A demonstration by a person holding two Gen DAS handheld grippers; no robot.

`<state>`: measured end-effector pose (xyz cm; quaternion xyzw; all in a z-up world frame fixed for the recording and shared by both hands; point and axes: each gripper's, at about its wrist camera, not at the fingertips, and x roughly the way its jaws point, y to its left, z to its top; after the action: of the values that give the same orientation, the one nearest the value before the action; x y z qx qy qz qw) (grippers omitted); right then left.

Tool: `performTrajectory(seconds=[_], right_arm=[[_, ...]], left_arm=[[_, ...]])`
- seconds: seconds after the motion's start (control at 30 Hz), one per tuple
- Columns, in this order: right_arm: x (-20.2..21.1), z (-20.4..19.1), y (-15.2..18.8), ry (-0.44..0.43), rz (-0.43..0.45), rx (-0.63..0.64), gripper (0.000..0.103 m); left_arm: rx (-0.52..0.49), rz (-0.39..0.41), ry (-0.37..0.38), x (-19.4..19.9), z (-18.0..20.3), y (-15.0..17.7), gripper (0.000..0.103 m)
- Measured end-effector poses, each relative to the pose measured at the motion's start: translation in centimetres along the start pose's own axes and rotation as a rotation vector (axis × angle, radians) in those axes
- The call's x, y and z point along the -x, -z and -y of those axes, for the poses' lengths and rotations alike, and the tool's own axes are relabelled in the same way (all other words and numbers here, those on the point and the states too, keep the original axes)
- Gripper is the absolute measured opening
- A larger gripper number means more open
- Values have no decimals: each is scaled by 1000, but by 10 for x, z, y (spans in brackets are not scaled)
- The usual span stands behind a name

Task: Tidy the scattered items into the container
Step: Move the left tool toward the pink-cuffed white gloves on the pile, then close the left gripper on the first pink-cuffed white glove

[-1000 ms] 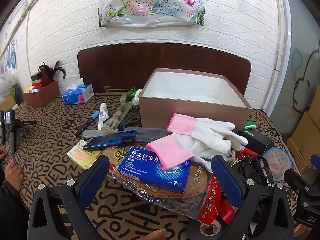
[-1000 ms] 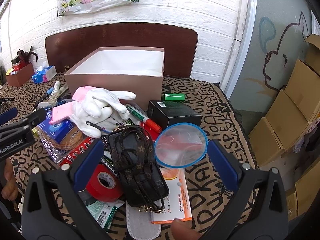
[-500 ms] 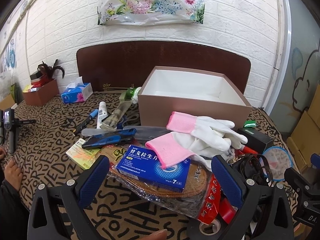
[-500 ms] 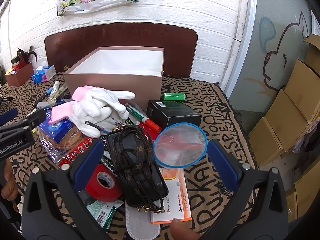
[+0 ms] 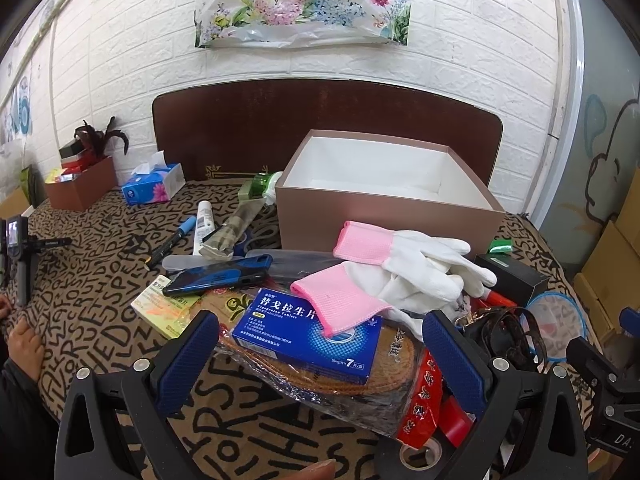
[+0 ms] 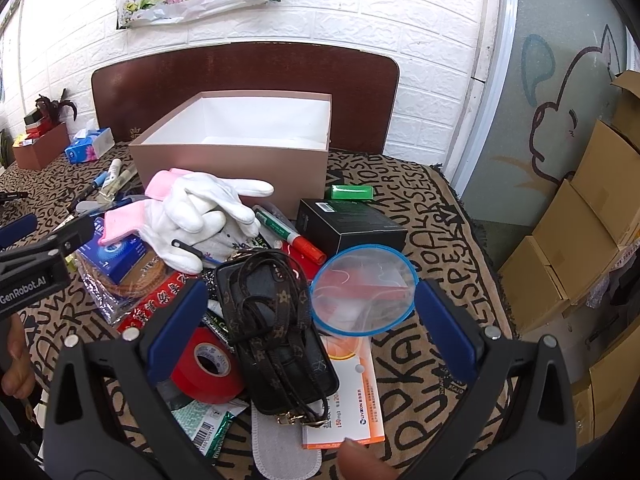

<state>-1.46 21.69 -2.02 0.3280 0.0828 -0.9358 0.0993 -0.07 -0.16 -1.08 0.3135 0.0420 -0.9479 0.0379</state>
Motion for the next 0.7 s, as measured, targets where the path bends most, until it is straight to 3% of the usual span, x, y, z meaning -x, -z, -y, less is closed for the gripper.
performTrajectory(seconds=[0.1, 0.37, 0.57, 0.7], right_arm=[[-1, 0, 0, -9, 2, 2, 103], [-2, -9, -2, -57, 19, 41, 103], [-8, -19, -10, -90, 31, 59, 103], [-14, -29, -18, -114, 52, 89, 103]], left_arm=[[10, 12, -22, 0, 2, 1, 103], [-26, 34, 7, 3, 6, -3, 103], [46, 51, 29, 2, -9, -7, 103], [77, 14, 35, -8, -24, -10, 103]])
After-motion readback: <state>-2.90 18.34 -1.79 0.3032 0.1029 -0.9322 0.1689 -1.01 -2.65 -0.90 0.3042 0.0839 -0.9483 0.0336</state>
